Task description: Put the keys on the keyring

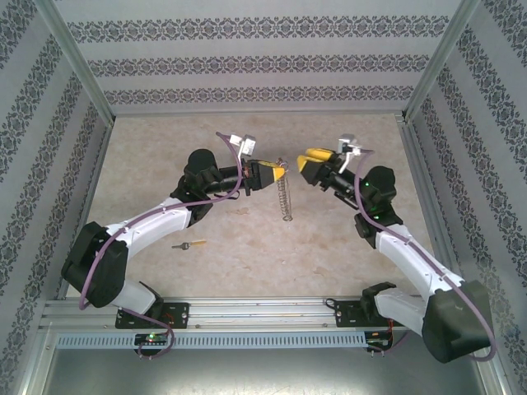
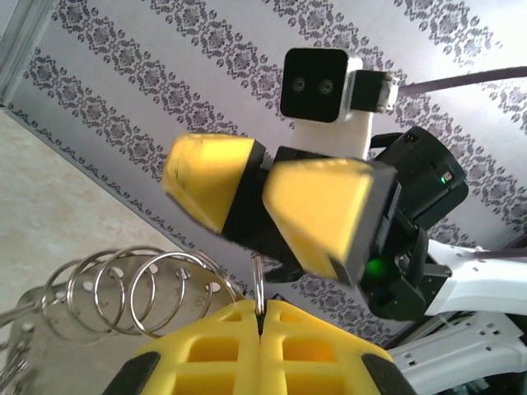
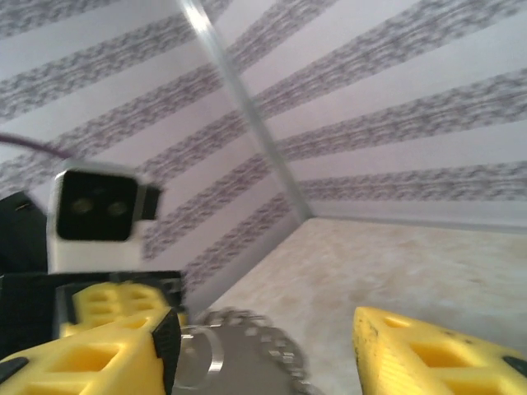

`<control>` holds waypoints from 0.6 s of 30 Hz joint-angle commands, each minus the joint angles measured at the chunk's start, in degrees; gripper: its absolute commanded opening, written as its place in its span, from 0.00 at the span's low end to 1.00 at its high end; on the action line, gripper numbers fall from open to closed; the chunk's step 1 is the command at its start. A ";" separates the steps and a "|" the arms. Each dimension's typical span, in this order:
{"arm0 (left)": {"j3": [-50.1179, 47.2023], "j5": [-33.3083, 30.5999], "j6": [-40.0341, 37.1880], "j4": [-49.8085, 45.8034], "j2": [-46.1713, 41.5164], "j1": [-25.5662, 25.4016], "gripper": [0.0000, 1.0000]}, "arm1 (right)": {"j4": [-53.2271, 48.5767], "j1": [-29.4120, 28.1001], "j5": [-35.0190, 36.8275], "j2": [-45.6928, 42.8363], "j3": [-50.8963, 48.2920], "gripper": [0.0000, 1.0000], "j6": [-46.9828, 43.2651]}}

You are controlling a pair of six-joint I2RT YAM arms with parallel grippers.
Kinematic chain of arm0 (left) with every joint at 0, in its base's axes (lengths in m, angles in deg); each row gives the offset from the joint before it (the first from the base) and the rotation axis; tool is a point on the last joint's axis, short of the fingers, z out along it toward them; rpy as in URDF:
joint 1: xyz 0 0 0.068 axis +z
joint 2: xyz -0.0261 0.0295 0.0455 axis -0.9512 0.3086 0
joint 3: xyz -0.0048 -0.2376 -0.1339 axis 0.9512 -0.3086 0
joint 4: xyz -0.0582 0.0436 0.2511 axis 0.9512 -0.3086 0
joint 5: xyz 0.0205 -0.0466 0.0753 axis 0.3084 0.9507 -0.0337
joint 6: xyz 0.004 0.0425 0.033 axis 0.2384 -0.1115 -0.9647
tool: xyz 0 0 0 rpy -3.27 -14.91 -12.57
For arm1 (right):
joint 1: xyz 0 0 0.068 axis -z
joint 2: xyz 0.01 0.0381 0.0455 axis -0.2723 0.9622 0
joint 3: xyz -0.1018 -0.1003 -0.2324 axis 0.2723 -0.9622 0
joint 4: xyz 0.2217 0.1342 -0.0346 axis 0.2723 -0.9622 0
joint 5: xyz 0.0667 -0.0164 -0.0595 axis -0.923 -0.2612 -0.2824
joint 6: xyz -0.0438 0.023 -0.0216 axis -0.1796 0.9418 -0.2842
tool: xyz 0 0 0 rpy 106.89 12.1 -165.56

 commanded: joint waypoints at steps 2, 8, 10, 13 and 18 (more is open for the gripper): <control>2.54 1.26 -11.87 -6.00 -4.34 -0.84 0.00 | 1.27 3.65 3.46 -4.48 -2.88 0.61 5.58; 2.01 0.85 -25.49 -12.49 -8.49 -0.87 0.00 | 0.91 3.70 -0.64 -6.32 -3.73 0.61 7.22; 1.83 0.34 -30.45 -14.81 -9.70 -0.84 0.00 | 0.82 3.29 -1.71 -6.51 -4.05 0.61 7.38; 1.87 -0.94 -36.43 -18.07 -11.22 -0.84 0.00 | 1.02 1.73 -2.92 -6.53 -4.81 0.61 7.13; -2.45 -3.33 -41.60 -11.87 -13.91 -0.84 0.00 | 0.39 -3.26 -2.27 -6.36 -6.71 0.61 4.78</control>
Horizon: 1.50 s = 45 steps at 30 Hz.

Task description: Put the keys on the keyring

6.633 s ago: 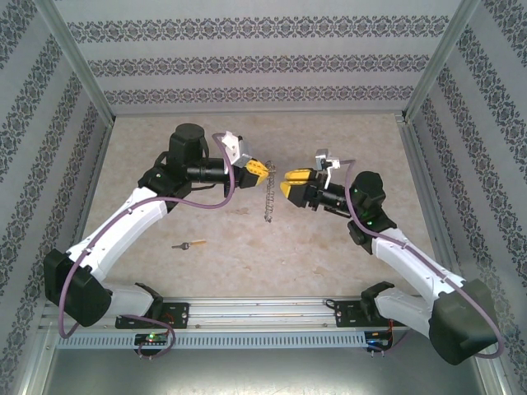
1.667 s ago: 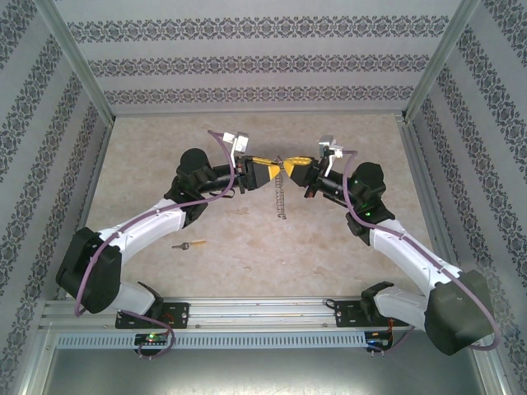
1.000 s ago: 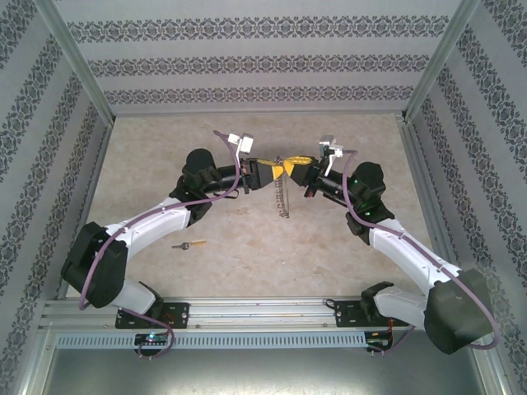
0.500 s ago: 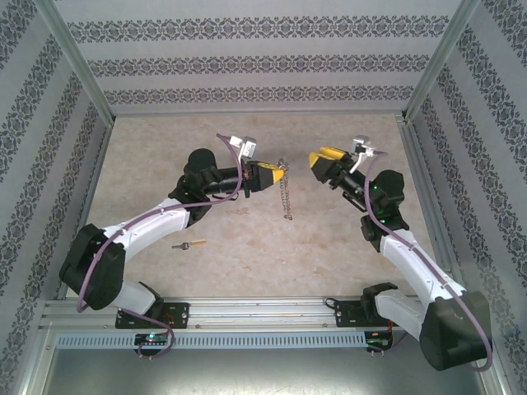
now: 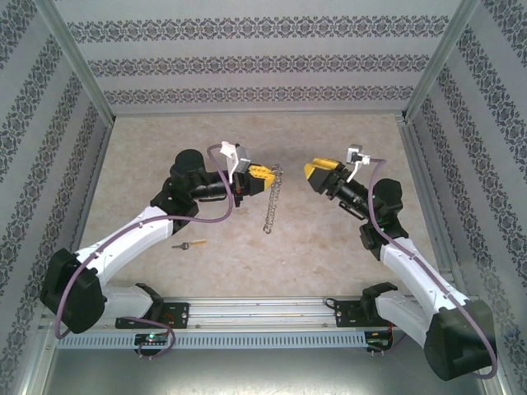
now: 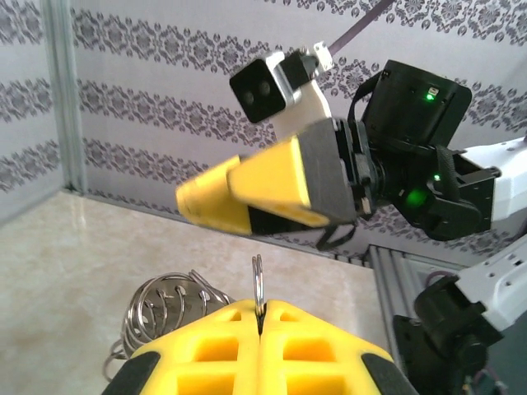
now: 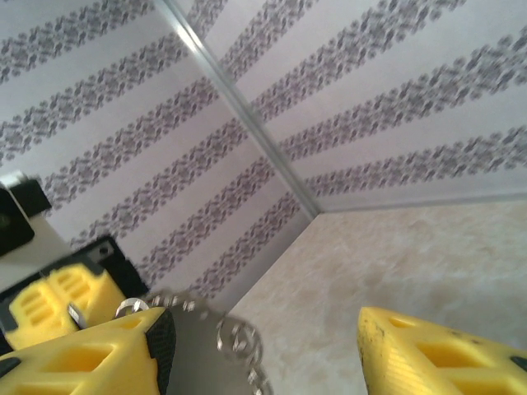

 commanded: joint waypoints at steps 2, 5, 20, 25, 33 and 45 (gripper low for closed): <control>-4.49 -3.03 -7.88 8.83 -3.30 -0.89 0.00 | 0.77 -3.41 -0.40 -0.38 -2.37 0.61 -2.13; -5.53 -4.11 -8.97 9.80 -4.00 -0.84 0.00 | 1.14 -4.59 0.69 -0.25 -3.76 0.60 -2.19; -5.20 -4.46 -10.85 8.83 -4.59 -0.84 0.00 | 1.14 -6.03 2.66 -0.27 -5.81 0.60 -2.62; -4.46 -4.14 -10.93 5.94 -5.10 -0.84 0.00 | 1.15 -6.28 2.57 0.02 -5.52 0.59 -2.84; 7.95 2.58 -15.42 -22.11 -3.36 -0.84 0.00 | -4.57 -4.60 -10.84 -2.43 0.72 0.56 -9.16; 15.03 9.13 -19.11 -35.65 -1.65 -0.89 0.00 | -6.73 -3.58 -21.06 -0.98 7.85 0.43 -10.62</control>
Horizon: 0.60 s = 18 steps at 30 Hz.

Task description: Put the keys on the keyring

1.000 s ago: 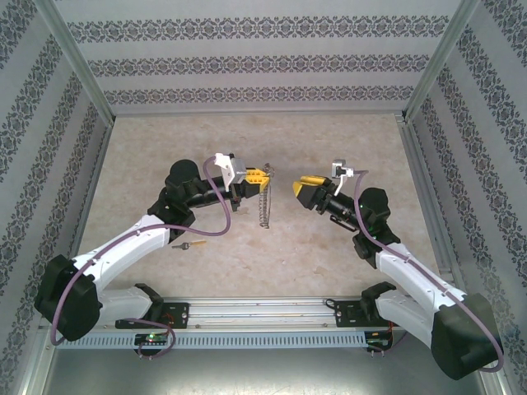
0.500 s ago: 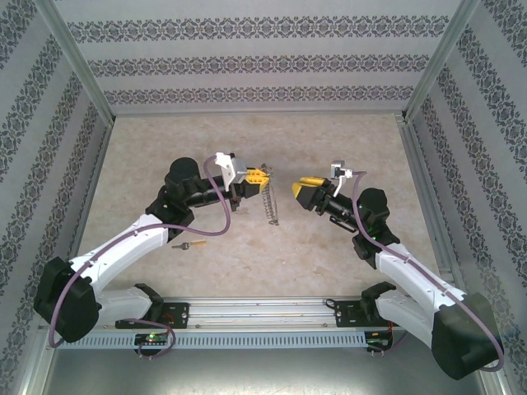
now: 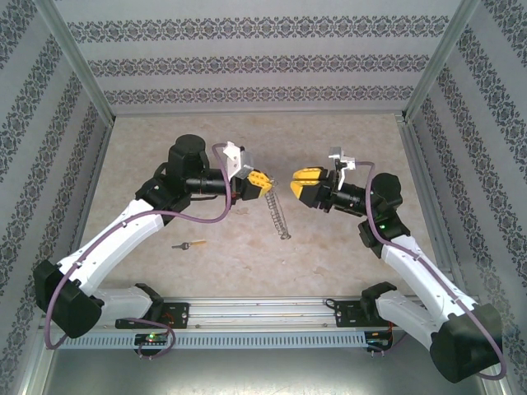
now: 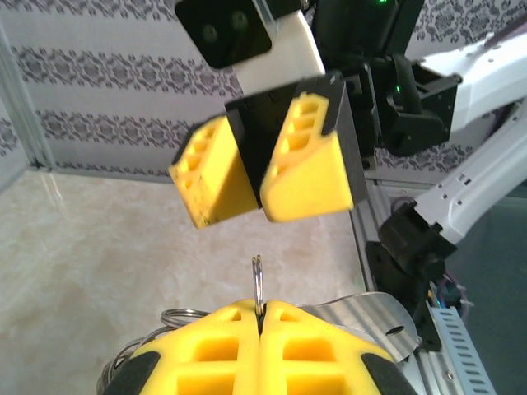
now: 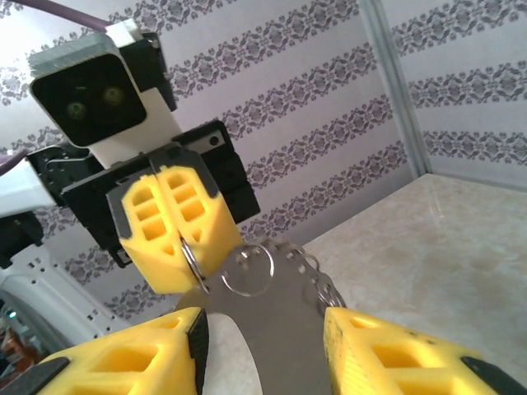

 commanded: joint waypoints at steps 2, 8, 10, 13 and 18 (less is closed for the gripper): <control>1.85 2.71 -2.50 -3.99 -0.29 -0.82 0.00 | 0.05 -0.81 -3.50 0.01 1.95 0.43 -1.55; 1.92 2.98 -2.72 -3.92 -0.06 -0.82 0.00 | -0.54 -2.81 -3.50 1.15 3.05 0.43 -2.49; 1.77 3.12 -2.43 -3.69 -0.08 -0.84 0.00 | -0.50 -3.56 -3.33 1.82 3.48 0.43 -2.69; 1.77 3.25 -2.30 -3.43 -0.03 -0.86 0.00 | -0.50 -4.72 -3.25 2.92 4.23 0.43 -3.28; 1.68 3.36 -2.03 -3.25 -0.06 -0.82 0.00 | -0.52 -6.27 -2.98 4.61 5.40 0.42 -3.96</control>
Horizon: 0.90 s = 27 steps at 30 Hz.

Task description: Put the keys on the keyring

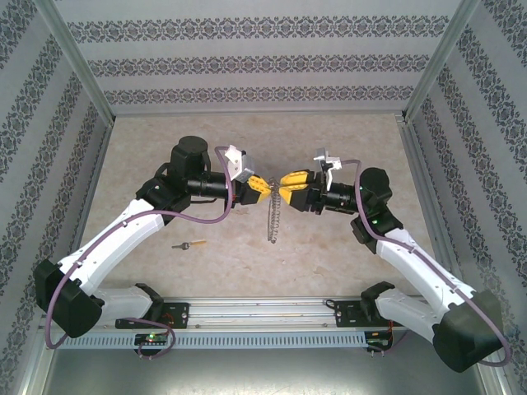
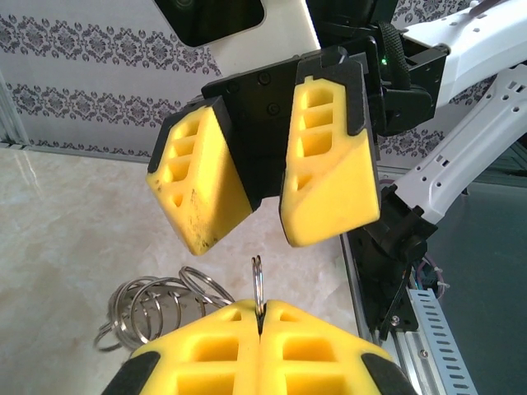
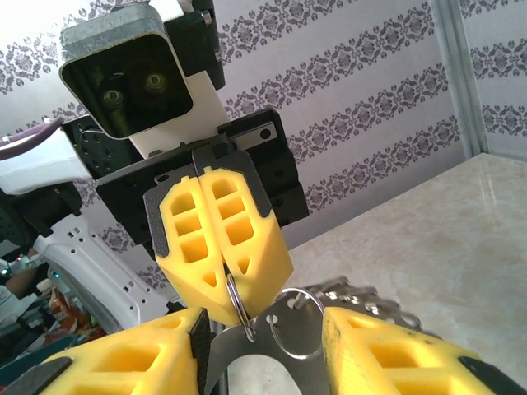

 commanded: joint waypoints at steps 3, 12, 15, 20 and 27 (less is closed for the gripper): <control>1.64 2.02 -0.84 -0.18 -0.16 -0.82 0.00 | 0.92 -1.67 -1.13 1.48 2.81 0.38 -2.36; 1.69 2.20 -0.67 0.04 -0.20 -0.83 0.00 | 0.68 -2.75 -1.16 2.33 3.03 0.16 -3.06; 1.68 2.38 -0.38 0.06 -0.08 -0.83 0.00 | 0.52 -2.75 -1.05 2.16 3.03 0.00 -3.42; 0.46 0.30 2.64 3.68 -0.58 -0.82 0.12 | 0.64 -2.71 1.24 1.64 2.76 0.00 -4.21; -10.23 -16.03 16.67 25.21 -7.74 -0.83 0.47 | 4.32 -1.35 7.45 -0.74 1.29 0.00 -3.40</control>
